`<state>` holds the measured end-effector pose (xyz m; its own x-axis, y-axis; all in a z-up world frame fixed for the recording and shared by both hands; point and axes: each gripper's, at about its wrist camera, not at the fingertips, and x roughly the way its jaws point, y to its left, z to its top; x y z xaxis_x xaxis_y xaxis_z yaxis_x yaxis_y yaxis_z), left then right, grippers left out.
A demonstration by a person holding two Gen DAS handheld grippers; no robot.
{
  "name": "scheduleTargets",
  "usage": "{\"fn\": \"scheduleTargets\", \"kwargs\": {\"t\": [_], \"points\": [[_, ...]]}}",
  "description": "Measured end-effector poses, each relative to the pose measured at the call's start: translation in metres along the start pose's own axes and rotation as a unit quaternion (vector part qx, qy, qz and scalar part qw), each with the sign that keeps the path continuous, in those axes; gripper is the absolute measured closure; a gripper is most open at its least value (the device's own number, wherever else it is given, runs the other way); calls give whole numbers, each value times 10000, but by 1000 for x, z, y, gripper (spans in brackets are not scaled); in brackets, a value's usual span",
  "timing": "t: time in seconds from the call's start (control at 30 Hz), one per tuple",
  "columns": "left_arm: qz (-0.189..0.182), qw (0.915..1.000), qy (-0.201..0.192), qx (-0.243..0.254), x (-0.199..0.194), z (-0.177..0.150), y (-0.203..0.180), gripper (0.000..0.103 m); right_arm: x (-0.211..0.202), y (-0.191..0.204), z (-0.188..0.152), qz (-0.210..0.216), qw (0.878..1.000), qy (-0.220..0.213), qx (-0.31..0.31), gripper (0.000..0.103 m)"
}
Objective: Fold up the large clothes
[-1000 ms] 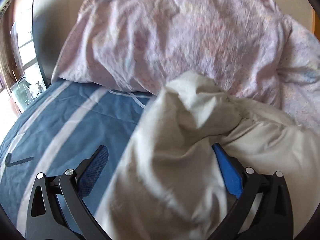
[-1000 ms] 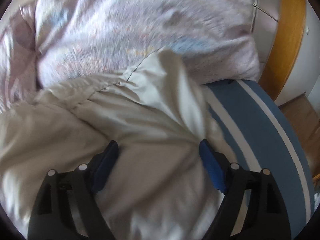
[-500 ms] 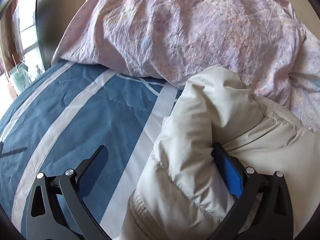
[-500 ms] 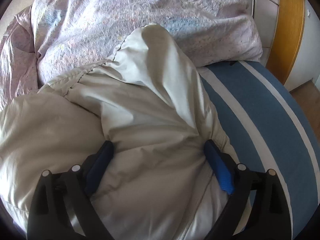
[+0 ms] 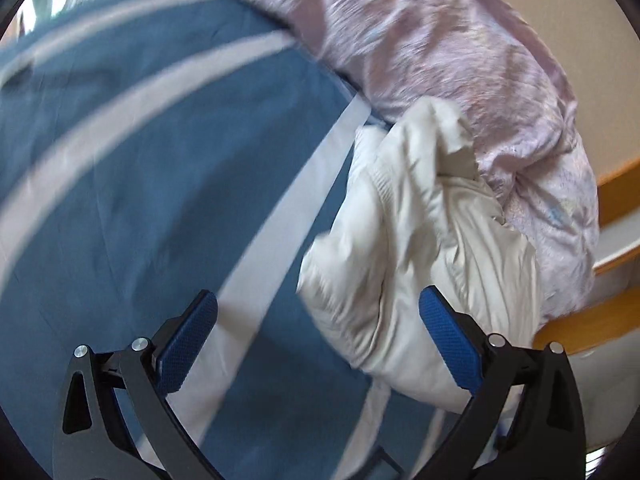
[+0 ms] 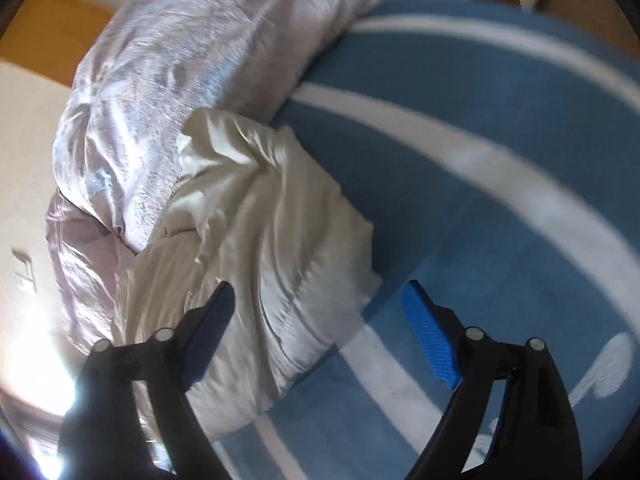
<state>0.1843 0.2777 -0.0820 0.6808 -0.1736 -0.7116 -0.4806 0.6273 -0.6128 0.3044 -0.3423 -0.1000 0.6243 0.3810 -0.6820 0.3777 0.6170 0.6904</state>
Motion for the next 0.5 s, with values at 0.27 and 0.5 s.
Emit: {"fn": "scheduleTargets", "kwargs": {"t": [0.27,0.5], "points": [[-388,9985,40,-385,15,-10,-16,8,19,4,-7,314,9990,146,272,26],[-662,9936,-119,-910,31,-10,-21,26,19,2,-11,489,9984,27,299,43]]}}
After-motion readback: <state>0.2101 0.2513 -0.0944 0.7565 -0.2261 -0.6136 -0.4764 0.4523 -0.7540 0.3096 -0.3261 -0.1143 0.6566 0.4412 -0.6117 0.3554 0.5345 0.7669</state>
